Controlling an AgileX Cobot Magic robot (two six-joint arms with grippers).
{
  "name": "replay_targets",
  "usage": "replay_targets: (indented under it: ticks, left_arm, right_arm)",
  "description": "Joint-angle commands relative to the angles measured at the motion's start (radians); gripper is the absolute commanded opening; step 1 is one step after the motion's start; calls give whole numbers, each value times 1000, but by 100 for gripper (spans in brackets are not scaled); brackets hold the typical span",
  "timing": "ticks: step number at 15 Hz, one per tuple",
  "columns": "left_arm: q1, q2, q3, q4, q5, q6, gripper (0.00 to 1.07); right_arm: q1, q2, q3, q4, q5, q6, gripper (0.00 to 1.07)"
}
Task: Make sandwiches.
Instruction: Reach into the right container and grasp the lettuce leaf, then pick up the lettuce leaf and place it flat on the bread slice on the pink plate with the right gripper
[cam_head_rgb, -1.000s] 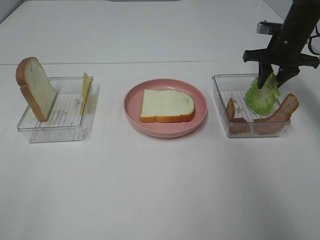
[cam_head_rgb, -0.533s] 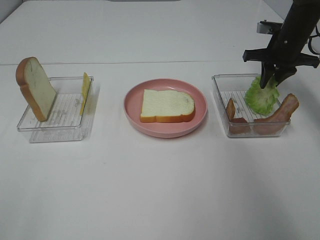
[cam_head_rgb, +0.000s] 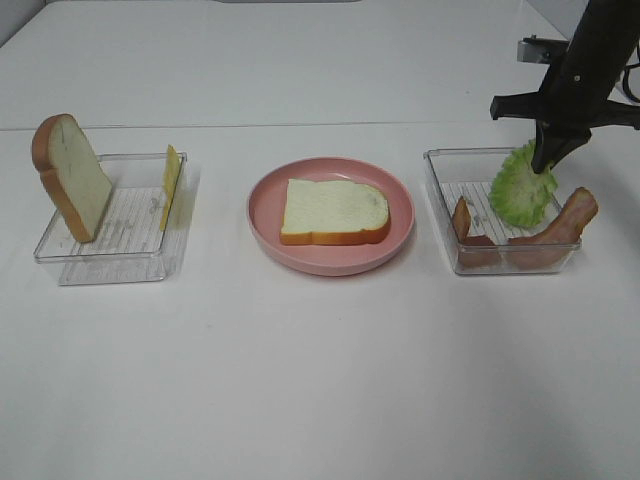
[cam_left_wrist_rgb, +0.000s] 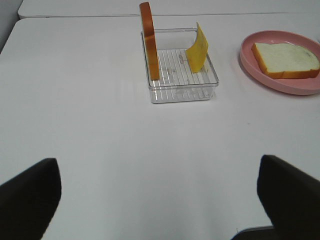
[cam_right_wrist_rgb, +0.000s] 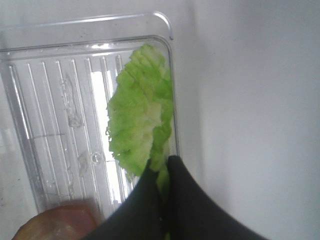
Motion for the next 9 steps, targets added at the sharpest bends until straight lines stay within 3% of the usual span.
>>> replay_targets:
  ticks: [1, 6, 9]
  left_arm:
    - [1, -17, 3, -3, -8, -1, 100]
    - [1, -17, 3, -3, -8, -1, 100]
    - [1, -17, 3, -3, -8, -1, 100]
  right_arm:
    - [-4, -52, -6, 0, 14, 2, 0]
    - [11, -198, -6, 133, 16, 7, 0]
    - [127, -209, -5, 338, -14, -37, 0]
